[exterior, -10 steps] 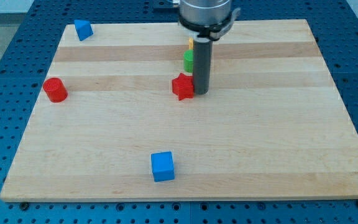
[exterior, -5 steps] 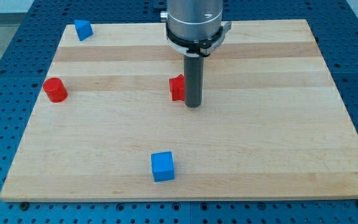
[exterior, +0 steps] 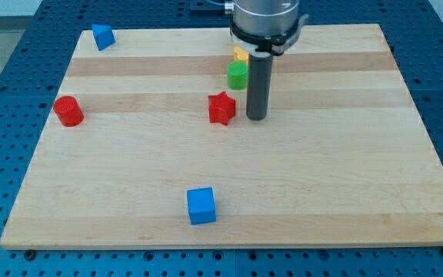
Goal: Push the red star to the bottom of the red circle
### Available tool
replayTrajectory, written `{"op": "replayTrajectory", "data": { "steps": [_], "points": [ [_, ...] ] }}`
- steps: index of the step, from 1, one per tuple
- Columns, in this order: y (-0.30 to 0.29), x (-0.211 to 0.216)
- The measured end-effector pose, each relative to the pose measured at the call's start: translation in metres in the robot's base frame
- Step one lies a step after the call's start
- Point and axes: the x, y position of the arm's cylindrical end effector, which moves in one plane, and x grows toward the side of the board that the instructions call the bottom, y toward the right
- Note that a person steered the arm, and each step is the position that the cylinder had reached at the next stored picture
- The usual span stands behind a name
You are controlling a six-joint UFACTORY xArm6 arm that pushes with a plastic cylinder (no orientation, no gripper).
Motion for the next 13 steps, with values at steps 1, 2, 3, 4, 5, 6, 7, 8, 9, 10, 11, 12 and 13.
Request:
{"op": "replayTrajectory", "data": {
  "steps": [1,2,3,4,5,6,7,8,9,10,11,12,13],
  "points": [
    [-0.025,-0.008],
    [-0.038,-0.004],
    [-0.049,0.008],
    [-0.074,0.011],
    [-0.096,0.012],
    [-0.111,0.021],
    [-0.124,0.027],
    [-0.126,0.02],
    [-0.126,0.005],
    [-0.126,-0.002],
    [-0.137,-0.002],
    [-0.15,0.003],
    [-0.165,0.012]
  ]
}}
